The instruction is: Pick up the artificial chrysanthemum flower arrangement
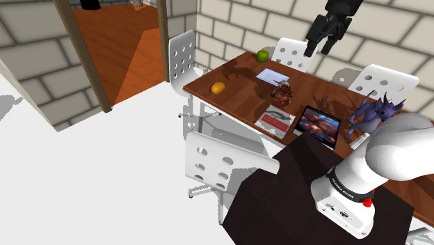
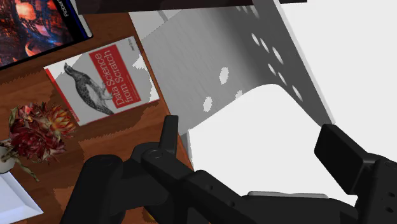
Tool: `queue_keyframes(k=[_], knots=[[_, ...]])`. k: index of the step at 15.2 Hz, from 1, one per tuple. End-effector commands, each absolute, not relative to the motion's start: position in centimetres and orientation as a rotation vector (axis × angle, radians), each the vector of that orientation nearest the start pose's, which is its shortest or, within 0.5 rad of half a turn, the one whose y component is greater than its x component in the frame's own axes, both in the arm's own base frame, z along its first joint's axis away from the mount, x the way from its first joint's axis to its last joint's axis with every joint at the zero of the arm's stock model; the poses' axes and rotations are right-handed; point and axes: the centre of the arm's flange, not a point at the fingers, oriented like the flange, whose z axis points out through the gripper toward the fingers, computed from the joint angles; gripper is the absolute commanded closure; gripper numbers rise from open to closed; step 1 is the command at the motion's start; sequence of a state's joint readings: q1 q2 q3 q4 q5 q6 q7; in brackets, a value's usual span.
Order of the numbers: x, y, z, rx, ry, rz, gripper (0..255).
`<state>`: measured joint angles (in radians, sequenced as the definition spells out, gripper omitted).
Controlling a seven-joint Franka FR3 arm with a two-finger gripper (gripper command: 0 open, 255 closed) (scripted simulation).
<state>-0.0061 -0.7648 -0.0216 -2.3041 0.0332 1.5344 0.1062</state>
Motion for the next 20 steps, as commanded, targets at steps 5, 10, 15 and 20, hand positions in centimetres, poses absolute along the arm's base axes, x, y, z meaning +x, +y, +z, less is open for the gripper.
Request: queue_keyframes(k=[5,10,15,20], knots=[[32.6,-5.3,58.0,-3.075,0.146,0.015,0],[35.0,-10.8,54.7,-3.059,0.085,0.020,0],[37.5,-16.2,51.3,-3.041,0.024,0.025,0],[40.2,-21.5,47.8,-3.022,-0.036,0.030,0]])
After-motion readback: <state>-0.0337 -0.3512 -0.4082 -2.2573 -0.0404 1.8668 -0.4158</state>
